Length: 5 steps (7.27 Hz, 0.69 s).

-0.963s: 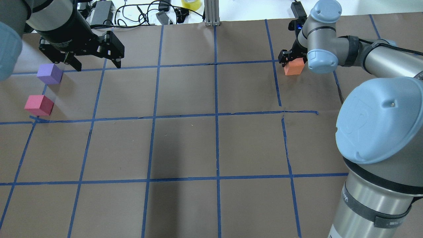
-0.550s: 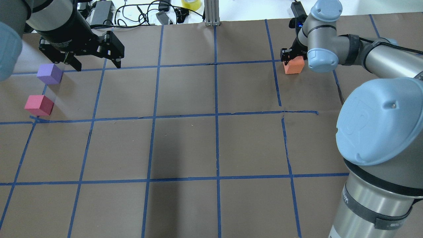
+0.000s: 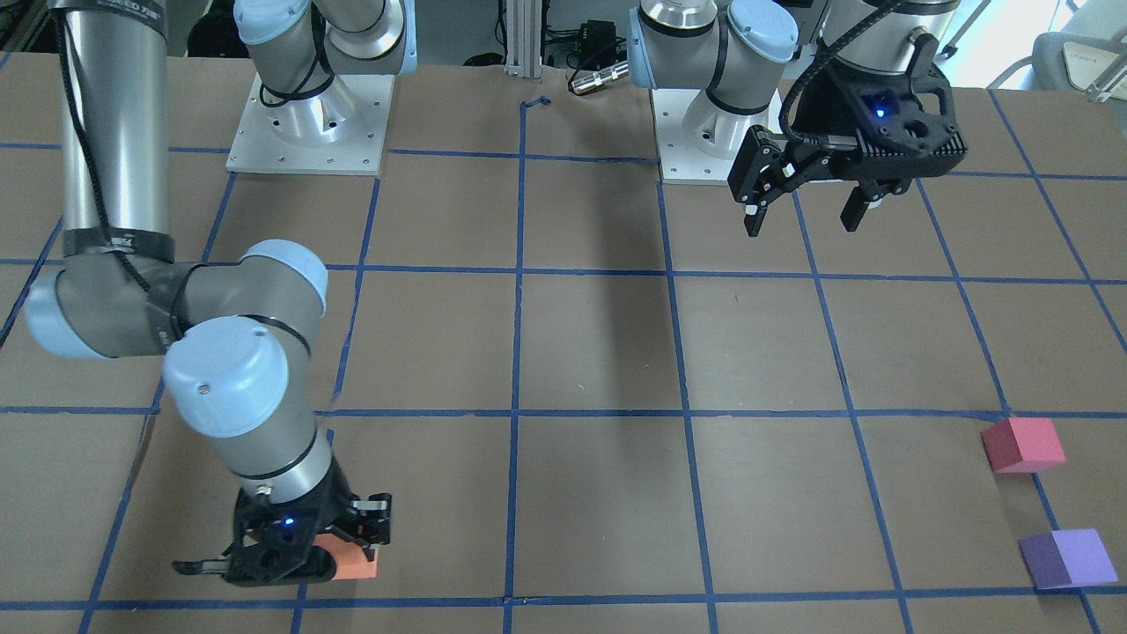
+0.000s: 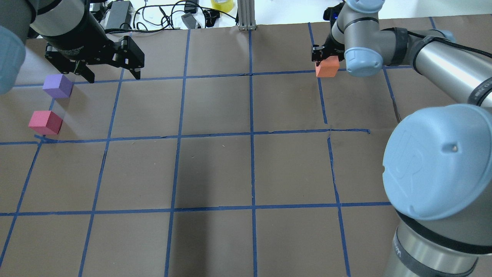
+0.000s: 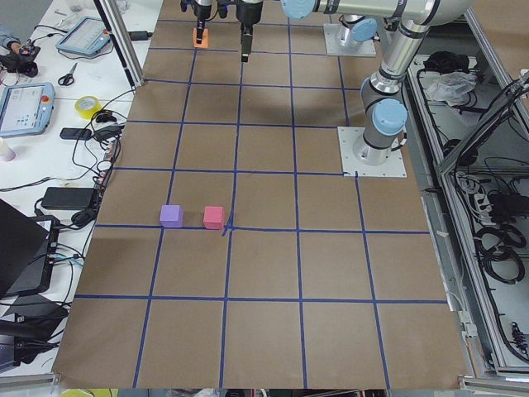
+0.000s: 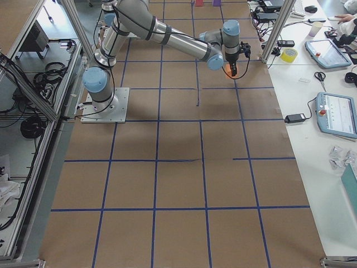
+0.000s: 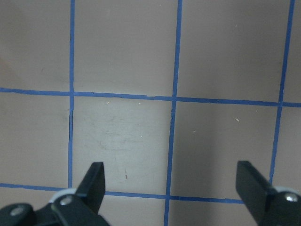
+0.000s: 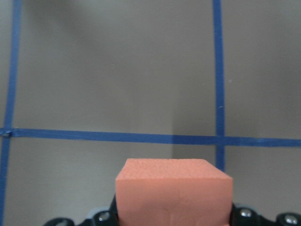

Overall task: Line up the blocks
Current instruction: 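Carry the orange cube toward the table centre with the right gripper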

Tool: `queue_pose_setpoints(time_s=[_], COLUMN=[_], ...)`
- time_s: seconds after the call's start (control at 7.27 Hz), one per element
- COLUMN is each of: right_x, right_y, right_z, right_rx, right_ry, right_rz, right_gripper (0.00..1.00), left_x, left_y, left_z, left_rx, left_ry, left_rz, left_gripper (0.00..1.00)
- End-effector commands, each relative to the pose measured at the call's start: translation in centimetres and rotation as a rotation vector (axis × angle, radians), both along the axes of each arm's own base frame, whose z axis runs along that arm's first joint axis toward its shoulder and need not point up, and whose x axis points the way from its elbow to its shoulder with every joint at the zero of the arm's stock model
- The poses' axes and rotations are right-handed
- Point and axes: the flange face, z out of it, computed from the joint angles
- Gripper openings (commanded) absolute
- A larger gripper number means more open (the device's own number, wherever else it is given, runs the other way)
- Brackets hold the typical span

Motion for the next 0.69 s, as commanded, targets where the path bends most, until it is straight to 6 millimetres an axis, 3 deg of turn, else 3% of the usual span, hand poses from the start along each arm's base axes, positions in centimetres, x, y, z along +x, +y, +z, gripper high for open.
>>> queue_pose_setpoints(time_s=[0.0, 0.28, 0.55], right_x=[9.3, 16.6, 20.1], right_y=[2.8, 5.8, 7.0], right_z=[0.9, -1.7, -4.2], right_rx=[-0.002, 0.062, 0.100], right_ry=[-0.017, -0.007, -0.028], right_rz=[0.053, 0.125, 0.064], right_gripper=[0.00, 0.00, 0.00], left_x=[0.0, 0.0, 0.0], left_y=[0.0, 0.0, -0.1], left_z=[0.0, 0.0, -0.1], left_rx=[0.000, 0.002, 0.002], left_ry=[0.000, 0.000, 0.000], left_rz=[0.000, 0.000, 0.000], left_gripper=[1.00, 1.00, 1.00])
